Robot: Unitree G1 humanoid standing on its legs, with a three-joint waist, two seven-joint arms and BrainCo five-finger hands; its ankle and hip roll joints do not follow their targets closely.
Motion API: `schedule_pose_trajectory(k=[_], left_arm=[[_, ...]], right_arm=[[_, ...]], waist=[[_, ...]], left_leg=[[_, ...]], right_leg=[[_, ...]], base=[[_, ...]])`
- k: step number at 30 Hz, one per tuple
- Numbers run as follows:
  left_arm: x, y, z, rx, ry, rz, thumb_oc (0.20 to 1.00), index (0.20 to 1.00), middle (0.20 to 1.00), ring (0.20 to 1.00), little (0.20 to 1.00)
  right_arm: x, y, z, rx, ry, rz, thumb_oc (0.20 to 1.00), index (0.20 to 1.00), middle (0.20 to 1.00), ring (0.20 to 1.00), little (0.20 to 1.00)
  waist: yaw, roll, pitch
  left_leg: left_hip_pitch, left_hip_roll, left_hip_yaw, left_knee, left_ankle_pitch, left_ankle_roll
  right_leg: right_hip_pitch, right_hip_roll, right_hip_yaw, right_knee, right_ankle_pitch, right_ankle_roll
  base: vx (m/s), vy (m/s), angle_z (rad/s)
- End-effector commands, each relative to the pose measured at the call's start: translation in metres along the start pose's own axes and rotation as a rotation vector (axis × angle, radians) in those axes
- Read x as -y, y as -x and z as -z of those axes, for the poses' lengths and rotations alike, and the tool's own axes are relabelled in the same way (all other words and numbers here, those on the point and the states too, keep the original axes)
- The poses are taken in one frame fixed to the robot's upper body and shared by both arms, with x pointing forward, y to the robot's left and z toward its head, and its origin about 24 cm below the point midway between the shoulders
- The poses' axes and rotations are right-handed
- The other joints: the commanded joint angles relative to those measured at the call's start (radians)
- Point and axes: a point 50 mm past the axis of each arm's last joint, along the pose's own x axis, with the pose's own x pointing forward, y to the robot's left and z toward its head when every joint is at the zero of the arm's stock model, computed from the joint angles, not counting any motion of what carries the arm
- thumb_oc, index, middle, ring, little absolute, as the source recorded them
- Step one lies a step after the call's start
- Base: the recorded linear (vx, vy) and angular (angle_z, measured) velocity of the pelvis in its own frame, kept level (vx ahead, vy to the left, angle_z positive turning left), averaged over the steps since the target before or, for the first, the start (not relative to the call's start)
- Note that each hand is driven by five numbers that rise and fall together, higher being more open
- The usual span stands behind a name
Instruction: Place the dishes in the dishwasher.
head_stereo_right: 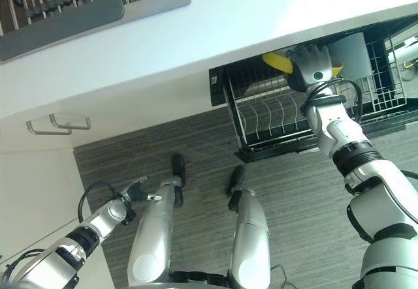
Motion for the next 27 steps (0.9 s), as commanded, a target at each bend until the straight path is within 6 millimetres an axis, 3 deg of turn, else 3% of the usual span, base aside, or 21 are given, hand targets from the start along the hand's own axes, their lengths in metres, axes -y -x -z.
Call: schedule_pose_trajectory(k=[1, 14, 24, 27], left_arm=[[0.013, 0.005, 0.013, -0.025, -0.032, 0.019, 1.000, 1.000, 1.000, 1.000, 1.000], [0.024, 0.004, -0.006, 0.049, -0.076, 0.019, 1.000, 1.000, 1.000, 1.000, 1.000], [0.031, 0.004, -0.007, 0.003, 0.027, 0.077, 1.000, 1.000, 1.000, 1.000, 1.000], [0.038, 0.005, -0.008, 0.009, -0.005, 0.103, 1.000, 1.000, 1.000, 1.000, 1.000]], right_arm=[[0.050, -0.026, 0.023, -0.061, 0.083, 0.284, 0.200, 0.200, 0.200, 0.200, 0.200], [0.056, -0.047, 0.027, -0.215, 0.015, 0.271, 0.200, 0.200, 0.200, 0.200, 0.200], [0.054, -0.052, 0.036, -0.370, -0.075, 0.194, 0.200, 0.200, 0.200, 0.200, 0.200], [0.060, -0.051, 0.037, -0.429, -0.057, 0.329, 0.200, 0.200, 0.200, 0.200, 0.200]], waist=[[0.020, 0.013, -0.033], [0.047, 0.042, -0.033], [0.056, 0.066, -0.033], [0.051, 0.076, -0.033]], left_leg=[[0.009, -0.043, -0.044, 0.047, -0.122, 0.034], [-0.091, -0.070, -0.057, 0.035, -0.101, 0.036], [-0.152, -0.080, -0.053, 0.010, -0.076, 0.035], [-0.168, -0.081, -0.048, 0.012, -0.074, 0.037]], right_leg=[[-0.004, 0.028, 0.049, 0.039, -0.047, 0.062], [-0.102, 0.015, 0.049, 0.051, -0.036, 0.061], [-0.162, 0.013, 0.049, 0.043, -0.019, 0.061], [-0.183, 0.016, 0.057, 0.051, -0.020, 0.059]], base=[[-0.02, 0.043, 0.04], [0.00, 0.027, 0.02], [-0.02, 0.014, 0.02], [-0.02, 0.049, 0.06]])
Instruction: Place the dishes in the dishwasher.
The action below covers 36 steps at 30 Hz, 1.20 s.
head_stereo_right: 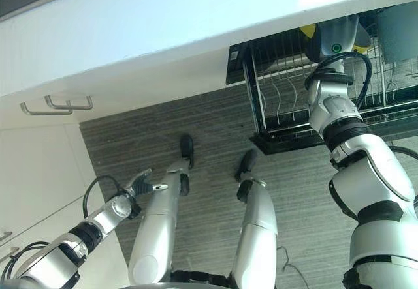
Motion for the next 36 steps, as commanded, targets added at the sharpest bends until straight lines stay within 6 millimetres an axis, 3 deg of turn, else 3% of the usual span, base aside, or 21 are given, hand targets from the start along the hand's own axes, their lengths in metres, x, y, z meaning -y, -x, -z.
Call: schedule_pose_trajectory(k=[1, 5, 10, 11, 12, 17, 30, 33, 36], left_arm=[[0.036, 0.008, 0.011, -0.046, -0.044, 0.114, 1.000, 1.000, 1.000, 1.000, 1.000], [0.048, 0.009, -0.004, 0.021, 0.063, 0.169, 1.000, 1.000, 1.000, 1.000, 1.000], [0.056, 0.011, -0.011, 0.057, 0.123, 0.229, 1.000, 1.000, 1.000, 1.000, 1.000], [0.057, 0.012, -0.013, 0.063, 0.124, 0.231, 1.000, 1.000, 1.000, 1.000, 1.000], [0.059, 0.012, -0.014, 0.069, 0.125, 0.236, 1.000, 1.000, 1.000, 1.000, 1.000], [0.060, 0.014, -0.014, 0.071, 0.124, 0.242, 1.000, 1.000, 1.000, 1.000, 1.000], [0.066, 0.013, -0.020, 0.054, 0.158, 0.239, 1.000, 1.000, 1.000, 1.000, 1.000], [0.068, 0.014, -0.021, 0.052, 0.160, 0.244, 1.000, 1.000, 1.000, 1.000, 1.000], [0.071, 0.014, -0.021, 0.044, 0.169, 0.239, 1.000, 1.000, 1.000, 1.000, 1.000]], right_arm=[[0.029, -0.019, 0.018, -0.150, -0.019, 0.199, 0.200, 0.200, 0.200, 0.200, 0.200], [0.038, -0.021, 0.017, -0.152, -0.021, 0.322, 0.200, 0.200, 0.200, 0.200, 0.200], [0.036, -0.021, 0.017, -0.187, -0.073, 0.319, 0.200, 0.200, 0.200, 0.200, 0.200], [0.033, -0.020, 0.015, -0.193, -0.100, 0.293, 0.561, 0.561, 0.561, 0.561, 0.561], [0.029, -0.018, 0.014, -0.198, -0.130, 0.261, 1.000, 1.000, 1.000, 1.000, 1.000], [0.010, -0.009, 0.010, -0.261, -0.258, 0.104, 1.000, 1.000, 1.000, 1.000, 1.000], [-0.024, 0.022, 0.011, -0.357, -0.317, -0.059, 1.000, 1.000, 1.000, 1.000, 1.000], [-0.024, 0.023, 0.006, -0.403, -0.460, -0.024, 1.000, 1.000, 1.000, 1.000, 1.000], [-0.027, 0.026, -0.008, -0.479, -0.891, -0.032, 1.000, 1.000, 1.000, 1.000, 1.000]], waist=[[0.015, 0.048, -0.028], [0.015, 0.075, -0.028], [0.019, 0.099, -0.028], [0.020, 0.103, -0.028], [0.021, 0.107, -0.028], [0.017, 0.112, -0.028], [-0.004, 0.119, -0.028], [-0.006, 0.122, -0.028], [-0.012, 0.120, -0.028]], left_leg=[[0.013, -0.048, -0.036, 0.002, -0.104, 0.013], [-0.015, -0.061, -0.035, -0.004, -0.100, 0.013], [-0.053, -0.070, -0.030, 0.003, -0.099, 0.010], [-0.055, -0.072, -0.030, 0.001, -0.100, 0.010], [-0.056, -0.074, -0.027, -0.004, -0.098, 0.009], [-0.055, -0.074, -0.020, -0.004, -0.100, 0.011], [-0.042, -0.067, 0.003, -0.010, -0.106, 0.015], [-0.032, -0.068, 0.007, -0.014, -0.105, 0.015], [-0.018, -0.067, 0.012, -0.019, -0.106, 0.011]], right_leg=[[-0.001, 0.054, 0.059, 0.026, -0.027, 0.062], [-0.033, 0.053, 0.068, 0.028, -0.029, 0.060], [-0.073, 0.047, 0.073, 0.038, -0.033, 0.057], [-0.076, 0.046, 0.074, 0.036, -0.034, 0.057], [-0.079, 0.046, 0.077, 0.031, -0.033, 0.055], [-0.085, 0.048, 0.083, 0.028, -0.030, 0.053], [-0.087, 0.052, 0.097, 0.026, -0.031, 0.049], [-0.081, 0.054, 0.099, 0.024, -0.032, 0.046], [-0.068, 0.059, 0.105, 0.019, -0.037, 0.043]], base=[[-0.04, 0.102, 0.02], [-0.03, 0.073, 0.02], [0.00, 0.048, 0.06], [0.01, 0.048, 0.02], [0.01, 0.041, 0.01], [0.01, 0.012, -0.01], [0.00, 0.000, 0.00], [0.00, 0.025, -0.05], [-0.01, 0.033, -0.03]])
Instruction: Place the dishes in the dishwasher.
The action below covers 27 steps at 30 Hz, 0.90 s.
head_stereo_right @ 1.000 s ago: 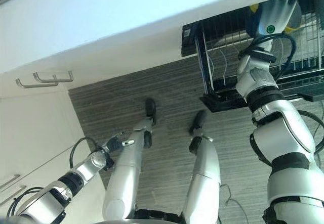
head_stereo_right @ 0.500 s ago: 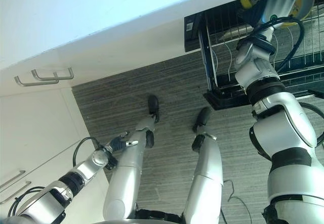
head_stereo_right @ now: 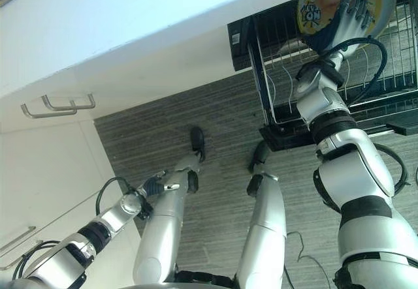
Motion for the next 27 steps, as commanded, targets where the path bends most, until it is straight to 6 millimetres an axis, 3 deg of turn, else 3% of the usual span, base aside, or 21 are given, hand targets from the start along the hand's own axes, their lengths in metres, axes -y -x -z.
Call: schedule_pose_trajectory(k=[1, 3, 9, 16, 24, 27], left_arm=[[0.056, 0.009, 0.008, -0.035, 0.048, 0.133, 1.000, 1.000, 1.000, 1.000, 1.000], [0.057, 0.007, 0.004, -0.045, 0.058, 0.128, 1.000, 1.000, 1.000, 1.000, 1.000], [0.058, 0.004, 0.002, -0.062, 0.066, 0.067, 1.000, 1.000, 1.000, 1.000, 1.000], [0.060, 0.007, 0.017, -0.131, 0.107, 0.062, 1.000, 1.000, 1.000, 1.000, 1.000], [0.058, 0.013, 0.045, -0.248, 0.115, 0.074, 1.000, 1.000, 1.000, 1.000, 1.000], [0.067, 0.020, 0.063, -0.325, 0.171, 0.114, 1.000, 1.000, 1.000, 1.000, 1.000]], right_arm=[[-0.017, 0.025, 0.022, -0.114, -0.341, -0.081, 1.000, 1.000, 1.000, 1.000, 1.000], [-0.018, 0.032, 0.017, -0.082, -0.494, -0.045, 1.000, 1.000, 1.000, 1.000, 1.000], [-0.027, 0.051, 0.010, -0.031, -0.563, -0.055, 1.000, 1.000, 1.000, 1.000, 1.000], [-0.036, 0.070, 0.011, -0.112, -0.762, -0.084, 1.000, 1.000, 1.000, 1.000, 1.000], [-0.051, 0.104, 0.029, -0.272, -0.767, -0.080, 1.000, 1.000, 1.000, 1.000, 1.000], [-0.058, 0.131, 0.044, -0.380, -0.810, -0.082, 1.000, 1.000, 1.000, 1.000, 1.000]], waist=[[0.002, 0.064, -0.018], [-0.006, 0.067, -0.018], [-0.027, 0.072, -0.018], [-0.043, 0.056, -0.018], [-0.070, 0.007, -0.018], [-0.085, -0.017, -0.025]], left_leg=[[0.024, -0.040, -0.022, 0.032, -0.141, -0.001], [0.042, -0.040, -0.013, 0.031, -0.144, -0.001], [0.102, -0.040, 0.005, 0.022, -0.148, 0.001], [0.216, -0.033, 0.021, 0.033, -0.176, 0.005], [0.484, -0.019, 0.034, 0.041, -0.235, 0.017], [0.625, -0.011, 0.039, 0.007, -0.248, 0.017]], right_leg=[[0.027, 0.074, 0.052, 0.003, -0.046, 0.036], [0.035, 0.075, 0.057, 0.008, -0.051, 0.033], [0.082, 0.071, 0.066, 0.006, -0.062, 0.025], [0.191, 0.061, 0.060, -0.002, -0.077, 0.015], [0.466, 0.041, 0.051, -0.037, -0.105, 0.010], [0.620, 0.049, 0.049, -0.114, -0.096, 0.010]], base=[[0.00, 0.046, -0.03], [-0.01, 0.063, -0.05], [-0.01, 0.058, -0.06], [0.00, 0.006, -0.02], [0.08, 0.006, -0.10], [0.13, -0.005, -0.09]])
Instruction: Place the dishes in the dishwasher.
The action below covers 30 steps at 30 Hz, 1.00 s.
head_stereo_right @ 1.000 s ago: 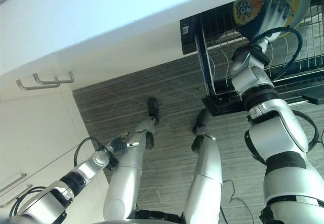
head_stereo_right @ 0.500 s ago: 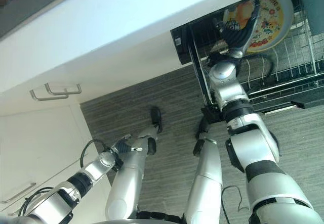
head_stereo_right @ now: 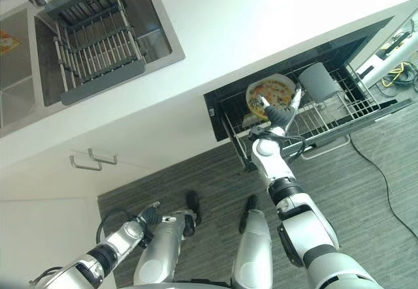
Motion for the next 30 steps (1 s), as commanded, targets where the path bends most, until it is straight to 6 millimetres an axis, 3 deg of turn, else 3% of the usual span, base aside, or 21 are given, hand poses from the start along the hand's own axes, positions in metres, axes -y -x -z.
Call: schedule_pose_trajectory(k=[1, 4, 6, 12, 15, 19, 24, 26, 30], left_arm=[[0.010, 0.000, 0.006, -0.036, 0.045, 0.047, 1.000, 1.000, 1.000, 1.000, 1.000], [0.022, 0.003, 0.026, -0.123, 0.139, 0.096, 1.000, 1.000, 1.000, 1.000, 1.000], [0.038, 0.009, 0.047, -0.195, 0.228, 0.152, 1.000, 1.000, 1.000, 1.000, 1.000], [0.046, 0.020, 0.080, -0.299, 0.326, 0.139, 1.000, 1.000, 1.000, 1.000, 1.000], [0.047, 0.028, 0.099, -0.332, 0.376, 0.129, 1.000, 1.000, 1.000, 1.000, 1.000], [0.044, 0.035, 0.113, -0.365, 0.425, 0.120, 1.000, 1.000, 1.000, 1.000, 1.000], [0.039, 0.041, 0.130, -0.396, 0.477, 0.099, 1.000, 1.000, 1.000, 1.000, 1.000], [0.039, 0.042, 0.131, -0.397, 0.483, 0.105, 1.000, 1.000, 1.000, 1.000, 1.000], [0.034, 0.037, 0.123, -0.355, 0.502, 0.081, 1.000, 1.000, 1.000, 1.000, 1.000]], right_arm=[[-0.011, -0.004, -0.042, 0.140, -0.160, 0.009, 1.000, 1.000, 1.000, 1.000, 1.000], [-0.011, 0.011, -0.025, 0.076, -0.179, 0.012, 1.000, 1.000, 1.000, 1.000, 1.000], [0.003, 0.024, 0.001, -0.058, -0.250, 0.021, 1.000, 1.000, 1.000, 1.000, 1.000], [0.038, 0.047, 0.017, -0.058, -0.309, -0.014, 1.000, 1.000, 1.000, 1.000, 1.000], [0.074, 0.052, 0.010, 0.027, -0.294, -0.003, 1.000, 1.000, 1.000, 1.000, 1.000], [0.127, 0.043, -0.001, 0.080, -0.232, 0.111, 1.000, 1.000, 1.000, 1.000, 1.000], [0.205, 0.052, 0.046, -0.121, -0.315, 0.489, 1.000, 1.000, 1.000, 1.000, 1.000], [0.217, 0.060, 0.062, -0.170, -0.325, 0.540, 1.000, 1.000, 1.000, 1.000, 1.000], [0.217, 0.069, 0.089, -0.287, -0.342, 0.533, 1.000, 1.000, 1.000, 1.000, 1.000]], waist=[[-0.006, 0.011, 0.062], [-0.011, -0.010, 0.006], [-0.019, -0.029, -0.061], [-0.050, -0.050, -0.158], [-0.088, -0.057, -0.174], [-0.125, -0.069, -0.177], [-0.153, -0.078, -0.183], [-0.154, -0.072, -0.178], [-0.145, -0.057, -0.159]], left_leg=[[0.104, -0.010, -0.018, 0.019, -0.126, 0.016], [0.171, -0.003, -0.013, -0.024, -0.128, 0.013], [0.252, 0.004, -0.004, -0.089, -0.124, 0.011], [0.342, 0.015, 0.025, -0.167, -0.115, 0.012], [0.367, 0.024, 0.046, -0.179, -0.120, 0.016], [0.370, 0.030, 0.063, -0.176, -0.128, 0.016], [0.376, 0.033, 0.076, -0.180, -0.131, 0.016], [0.370, 0.032, 0.068, -0.174, -0.131, 0.015], [0.345, 0.029, 0.053, -0.161, -0.130, 0.014]], right_leg=[[0.115, 0.038, -0.014, -0.041, -0.050, -0.045], [0.188, 0.045, -0.016, -0.100, -0.044, -0.039], [0.268, 0.058, -0.018, -0.168, -0.037, -0.029], [0.336, 0.075, -0.014, -0.229, -0.027, -0.009], [0.350, 0.083, -0.007, -0.241, -0.031, -0.007], [0.347, 0.088, 0.003, -0.247, -0.029, -0.002], [0.348, 0.101, 0.001, -0.248, -0.036, -0.002], [0.343, 0.103, 0.000, -0.235, -0.041, -0.007], [0.323, 0.103, -0.007, -0.219, -0.048, -0.017]], base=[[0.09, -0.010, -0.18], [0.14, -0.022, -0.21], [0.21, -0.019, -0.07], [0.16, -0.038, -0.09], [0.08, -0.072, -0.08], [0.01, -0.071, -0.17], [0.06, -0.096, -0.12], [0.04, -0.043, -0.05], [0.00, -0.034, 0.06]])
